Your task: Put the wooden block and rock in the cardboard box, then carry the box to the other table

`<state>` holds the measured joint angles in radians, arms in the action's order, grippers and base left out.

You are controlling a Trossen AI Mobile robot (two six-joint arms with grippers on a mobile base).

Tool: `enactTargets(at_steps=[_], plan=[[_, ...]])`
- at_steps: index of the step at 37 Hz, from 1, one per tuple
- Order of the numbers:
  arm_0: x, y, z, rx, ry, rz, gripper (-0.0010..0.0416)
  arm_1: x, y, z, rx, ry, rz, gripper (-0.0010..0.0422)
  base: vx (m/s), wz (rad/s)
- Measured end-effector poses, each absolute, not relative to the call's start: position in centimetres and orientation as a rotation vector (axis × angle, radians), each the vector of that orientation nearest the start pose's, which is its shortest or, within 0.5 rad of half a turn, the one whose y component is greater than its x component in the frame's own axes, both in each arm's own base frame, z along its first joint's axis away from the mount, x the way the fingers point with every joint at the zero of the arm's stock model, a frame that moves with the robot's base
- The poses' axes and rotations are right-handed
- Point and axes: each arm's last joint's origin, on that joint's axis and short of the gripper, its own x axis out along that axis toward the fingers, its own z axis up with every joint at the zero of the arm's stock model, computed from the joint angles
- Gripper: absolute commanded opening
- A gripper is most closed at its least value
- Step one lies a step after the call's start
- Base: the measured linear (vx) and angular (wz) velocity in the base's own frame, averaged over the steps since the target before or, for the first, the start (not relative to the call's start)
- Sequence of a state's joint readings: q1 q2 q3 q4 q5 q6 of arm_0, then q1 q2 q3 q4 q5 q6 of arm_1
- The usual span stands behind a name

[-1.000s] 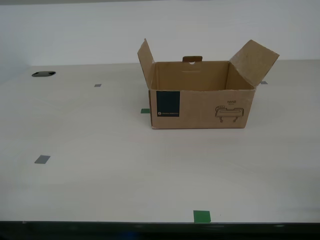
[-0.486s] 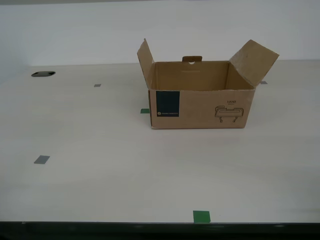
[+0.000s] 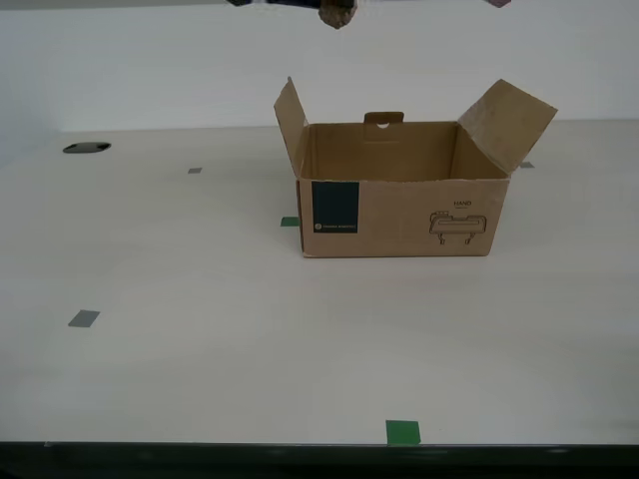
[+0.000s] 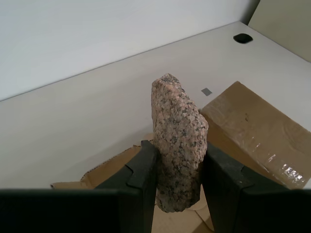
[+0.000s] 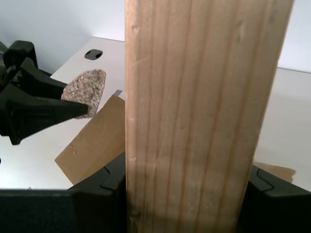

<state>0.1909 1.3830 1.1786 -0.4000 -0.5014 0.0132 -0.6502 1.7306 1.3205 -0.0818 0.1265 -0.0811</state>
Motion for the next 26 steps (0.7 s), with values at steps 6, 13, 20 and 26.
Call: enactTargets(at_steps=[6,13,20,26], plan=[[29.3,7.6,30.2,0.099,0.56,0.687,-0.0001,30.9,-24.4,26.2,0.018,0.461,-0.85,-0.0001,0.0,0.0],[29.1,8.0,28.2,0.092,0.53,0.701,-0.0001,30.5,-24.3,24.8,0.01,0.443,-0.88,-0.0001,0.0,0.0],[28.7,8.1,25.8,0.085,0.493,0.709,-0.0001,30.3,-24.2,24.2,0.035,0.451,-0.883,-0.0001,0.0,0.0],[28.2,8.3,24.0,0.075,0.439,0.726,-0.0001,30.2,-24.2,23.9,0.078,0.434,-0.895,-0.0001,0.0,0.0]])
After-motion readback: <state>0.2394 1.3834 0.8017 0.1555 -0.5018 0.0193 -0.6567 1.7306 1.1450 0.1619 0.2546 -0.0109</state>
